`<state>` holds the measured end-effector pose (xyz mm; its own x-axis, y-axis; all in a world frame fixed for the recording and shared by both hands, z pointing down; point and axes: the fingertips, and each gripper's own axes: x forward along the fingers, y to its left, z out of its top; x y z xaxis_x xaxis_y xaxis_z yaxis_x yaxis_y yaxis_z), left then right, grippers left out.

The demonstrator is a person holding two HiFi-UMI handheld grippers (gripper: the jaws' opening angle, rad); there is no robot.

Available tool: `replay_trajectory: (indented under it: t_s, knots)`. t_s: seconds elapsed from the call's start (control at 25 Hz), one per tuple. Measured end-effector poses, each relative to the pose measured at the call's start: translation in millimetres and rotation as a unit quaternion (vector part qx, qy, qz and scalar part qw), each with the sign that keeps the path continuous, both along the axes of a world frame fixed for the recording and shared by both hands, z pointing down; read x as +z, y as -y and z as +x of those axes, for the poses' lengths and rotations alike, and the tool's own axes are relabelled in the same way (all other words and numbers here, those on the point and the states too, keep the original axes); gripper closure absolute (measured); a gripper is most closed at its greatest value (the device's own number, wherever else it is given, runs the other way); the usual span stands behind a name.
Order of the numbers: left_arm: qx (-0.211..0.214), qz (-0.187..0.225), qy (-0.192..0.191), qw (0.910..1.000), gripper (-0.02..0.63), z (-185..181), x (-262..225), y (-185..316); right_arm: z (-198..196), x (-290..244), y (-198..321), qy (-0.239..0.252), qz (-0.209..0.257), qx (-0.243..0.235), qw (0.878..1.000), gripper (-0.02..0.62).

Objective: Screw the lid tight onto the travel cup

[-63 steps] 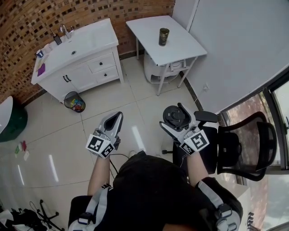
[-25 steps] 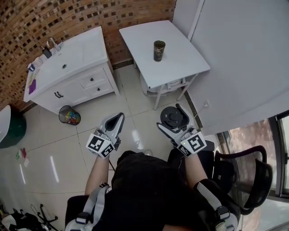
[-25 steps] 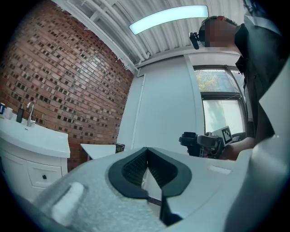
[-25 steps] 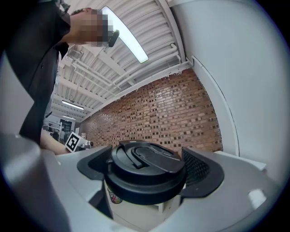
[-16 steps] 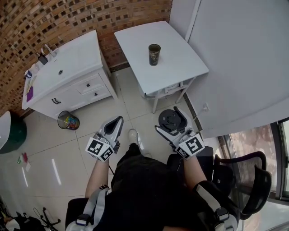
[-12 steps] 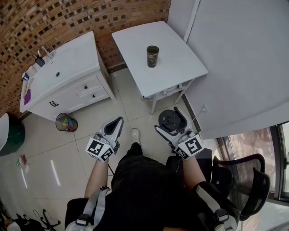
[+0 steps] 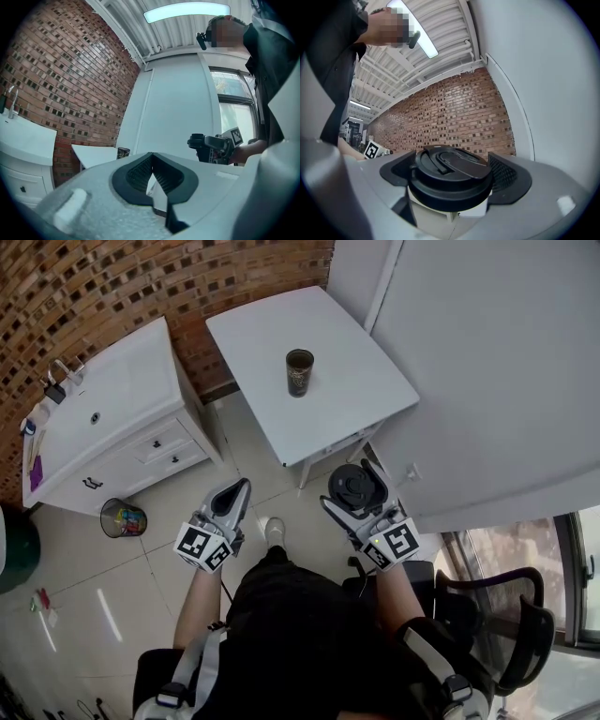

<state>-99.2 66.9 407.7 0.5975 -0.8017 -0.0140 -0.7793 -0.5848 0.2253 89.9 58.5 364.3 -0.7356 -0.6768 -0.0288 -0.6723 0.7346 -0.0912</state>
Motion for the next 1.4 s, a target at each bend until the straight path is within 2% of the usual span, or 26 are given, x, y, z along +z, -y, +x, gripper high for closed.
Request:
replay_trajectory:
  t_s: [0.28,0.68,0.84,1.08,1.4]
  knots:
    - [0.015,0.009,-0.008,0.9998,0.604,-18.3,-2.4,60.3,-15.9,-6.9,54.2,0.001,0.009,0.019,1.000,0.117]
    - [0.042,0.011,0.001,0.9991,0.604,-38.5,-6.4,143.5,-34.4,-15.3,132.0,-0.021,0.022,0.038,0.999,0.117]
    - [0.038,0.007,0.002,0.9993,0.604,-42.1,0.7,167.2,-42.1,-11.0,159.2,-0.038,0.027,0.028,0.999,0.117]
    - [0.033,-0.002,-0.003,0.9994,0.603,-31.5,2.5,200.3,-37.6,-12.9,197.9,-0.034,0.023,0.012,0.999,0.117]
    - [-0.002,0.009,0.009,0.9999,0.603,-19.4,-11.1,242.6,-31.3,-19.6,255.8,-0.021,0.030,-0.031,0.999,0.117]
